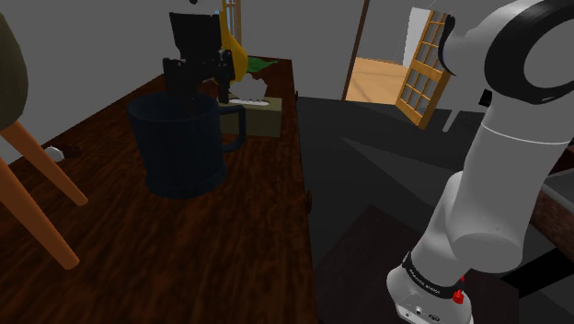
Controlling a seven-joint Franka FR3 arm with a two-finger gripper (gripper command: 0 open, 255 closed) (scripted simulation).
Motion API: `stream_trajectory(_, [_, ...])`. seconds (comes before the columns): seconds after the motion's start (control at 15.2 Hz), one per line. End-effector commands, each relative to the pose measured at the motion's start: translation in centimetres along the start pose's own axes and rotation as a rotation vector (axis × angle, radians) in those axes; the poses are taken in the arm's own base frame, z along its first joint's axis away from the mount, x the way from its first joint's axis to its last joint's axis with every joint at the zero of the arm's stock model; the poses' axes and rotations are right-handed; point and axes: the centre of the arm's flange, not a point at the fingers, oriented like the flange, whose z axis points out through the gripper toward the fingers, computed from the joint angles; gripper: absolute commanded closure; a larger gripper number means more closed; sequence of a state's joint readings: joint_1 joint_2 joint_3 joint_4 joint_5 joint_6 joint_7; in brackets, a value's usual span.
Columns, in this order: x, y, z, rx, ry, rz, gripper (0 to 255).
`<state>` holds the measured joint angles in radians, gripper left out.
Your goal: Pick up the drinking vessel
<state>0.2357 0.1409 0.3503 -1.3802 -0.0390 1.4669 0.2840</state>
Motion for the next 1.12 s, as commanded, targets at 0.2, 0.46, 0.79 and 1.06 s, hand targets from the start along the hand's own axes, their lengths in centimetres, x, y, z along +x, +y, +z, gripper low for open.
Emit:
stream_trajectory(0.2, [0.0,0.0,0.2,0.000,0.000,0.000,255])
stream_trajectory(0.46, [0.0,0.0,0.2,0.000,0.000,0.000,255])
stream_trajectory(0.79, [0.0,0.0,-1.4,0.000,0.000,0.000,255])
stream_trajectory(1.06, [-0.1,0.0,-3.5,0.000,0.000,0.000,255])
